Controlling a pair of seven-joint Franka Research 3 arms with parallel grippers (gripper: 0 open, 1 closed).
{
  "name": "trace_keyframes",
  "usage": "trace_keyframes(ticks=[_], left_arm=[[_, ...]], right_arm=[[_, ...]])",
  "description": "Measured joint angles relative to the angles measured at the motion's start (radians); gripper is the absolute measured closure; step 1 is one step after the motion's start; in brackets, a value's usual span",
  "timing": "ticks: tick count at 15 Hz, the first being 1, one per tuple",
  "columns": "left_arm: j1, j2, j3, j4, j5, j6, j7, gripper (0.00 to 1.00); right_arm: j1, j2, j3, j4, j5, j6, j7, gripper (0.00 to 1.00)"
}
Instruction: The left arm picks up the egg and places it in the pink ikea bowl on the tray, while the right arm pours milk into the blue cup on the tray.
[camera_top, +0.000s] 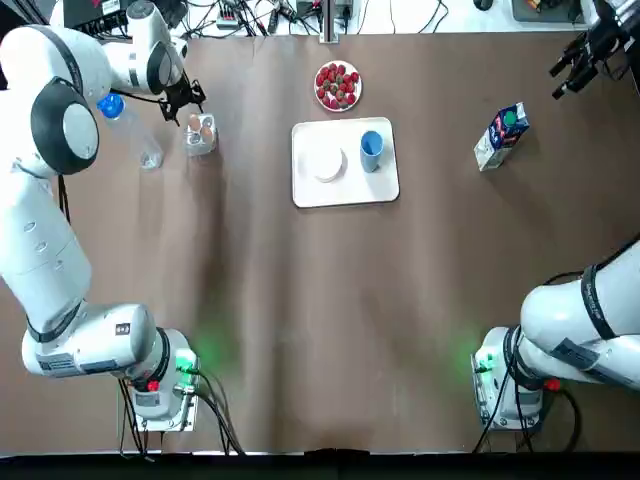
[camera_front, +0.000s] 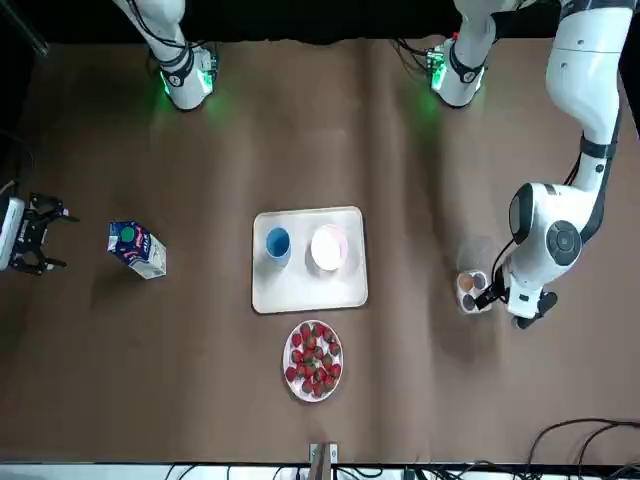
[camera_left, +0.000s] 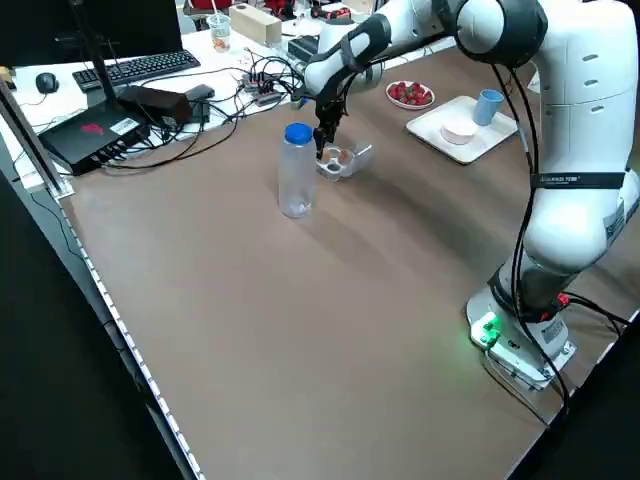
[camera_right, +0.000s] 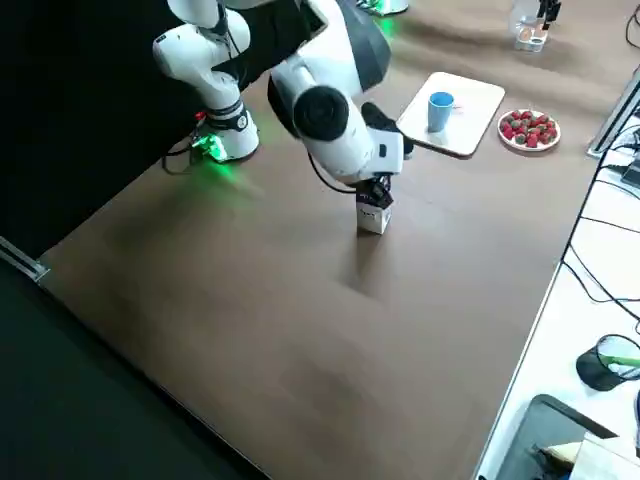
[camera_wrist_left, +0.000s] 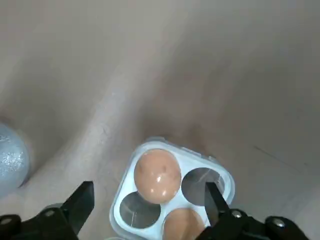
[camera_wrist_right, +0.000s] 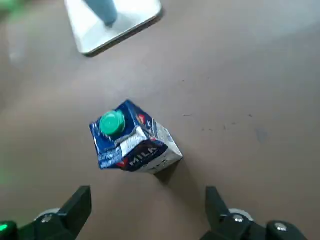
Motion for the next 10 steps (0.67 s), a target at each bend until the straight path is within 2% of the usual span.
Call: trace_keyframes(ticks=[3, 6, 7, 8, 10], left_arm=[[0.0, 0.014, 0.0, 0.0, 0.006, 0.0, 0.0, 0.08], [0.0, 0.025, 0.0, 0.001, 0.011, 0.007, -0.001, 0.16], [0.0, 0.026, 0.0, 0.001, 0.011, 0.008, -0.001, 0.17], [0.0, 0.027, 0.0, 0.002, 0.011, 0.008, -0.001, 0.23], [0.0, 0.028, 0.0, 0.003, 0.011, 0.009, -0.001, 0.26]], right_arm=[[-0.002, 0.05, 0.001, 0.002, 0.008, 0.0, -0.144, 0.0], [-0.019, 0.147, 0.002, 0.006, 0.058, -0.001, -0.336, 0.0], [-0.027, 0.173, 0.001, 0.007, 0.074, -0.001, -0.377, 0.0], [-0.036, 0.198, 0.002, 0.008, 0.085, -0.001, -0.412, 0.0], [-0.05, 0.238, 0.002, 0.01, 0.11, -0.001, -0.458, 0.0]])
